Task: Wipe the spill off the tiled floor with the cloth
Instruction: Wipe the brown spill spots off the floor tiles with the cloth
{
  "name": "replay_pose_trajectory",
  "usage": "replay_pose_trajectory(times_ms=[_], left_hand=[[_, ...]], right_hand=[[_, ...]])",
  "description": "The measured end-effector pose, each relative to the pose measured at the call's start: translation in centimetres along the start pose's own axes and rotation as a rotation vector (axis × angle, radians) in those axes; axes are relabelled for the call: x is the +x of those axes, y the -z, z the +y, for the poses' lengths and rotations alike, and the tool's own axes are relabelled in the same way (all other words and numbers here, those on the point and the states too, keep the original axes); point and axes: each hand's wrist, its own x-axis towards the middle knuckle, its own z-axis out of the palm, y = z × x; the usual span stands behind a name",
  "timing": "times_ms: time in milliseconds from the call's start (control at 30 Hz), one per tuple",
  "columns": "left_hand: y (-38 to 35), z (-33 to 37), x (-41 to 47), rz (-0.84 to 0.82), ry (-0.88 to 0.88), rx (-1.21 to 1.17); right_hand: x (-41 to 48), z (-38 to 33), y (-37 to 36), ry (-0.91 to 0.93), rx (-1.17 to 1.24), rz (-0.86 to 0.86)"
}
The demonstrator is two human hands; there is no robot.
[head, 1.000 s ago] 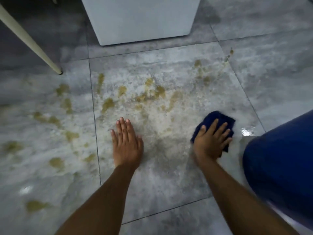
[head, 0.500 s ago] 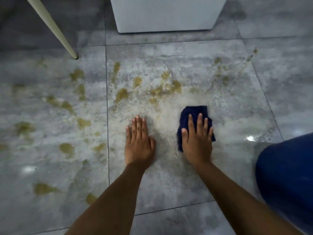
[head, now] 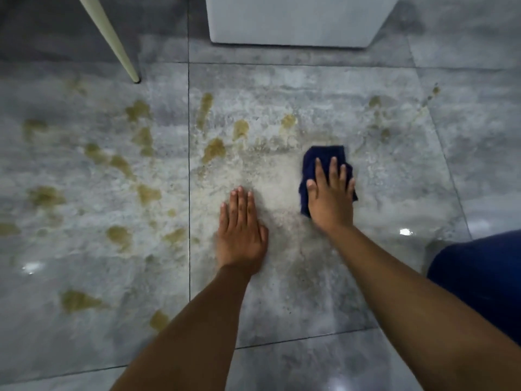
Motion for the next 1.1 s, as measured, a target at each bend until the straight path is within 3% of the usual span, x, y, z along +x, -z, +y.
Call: replay_pose_trajectory(times_ms=[100, 333, 400, 467, 567, 667, 733, 833, 967, 1100], left_hand=[[-0.1, -0.5, 0.3, 0.007, 0.031, -0.009], [1.0, -0.2, -0.5, -0.025, 0.031, -0.081], [1.4, -0.3, -0.8, -0.011, 0.028, -0.081], [1.2, -0.5, -0.2, 0.024, 0.018, -0.071], [0.4, -1.0, -0.2, 0.032, 0.045, -0.024], [0.7, -0.3, 0.5, 0.005, 0.01, 0.0], [1.9, 1.6, 3.8, 0.019, -0.074, 0.003], [1.4, 7.6, 11.6, 0.082, -0.147, -0.015], [1.3, 11.4, 13.4, 0.088, -0.101, -0.026], [-0.9, 11.7, 13.6, 0.082, -0.052, -0.009]], right_hand=[[-3.9, -2.8, -0.9, 0.1, -0.055, -0.085], [0.0, -4.1, 3.9, 0.133, -0.1, -0.398], [2.0, -2.5, 4.9, 0.088, -0.075, -0.34], [3.3, 1.2, 5.2, -0.066, -0.022, -0.175], [0.3, 4.4, 3.3, -0.253, 0.008, -0.042], [-2.3, 1.6, 1.4, -0.226, 0.039, -0.028], [1.0, 0.3, 2.3, -0.114, 0.062, -0.091], [9.9, 4.5, 5.1, -0.076, 0.068, -0.108], [10.6, 8.9, 7.5, -0.236, 0.101, -0.003], [6.4, 7.2, 4.4, -0.35, 0.106, 0.109]])
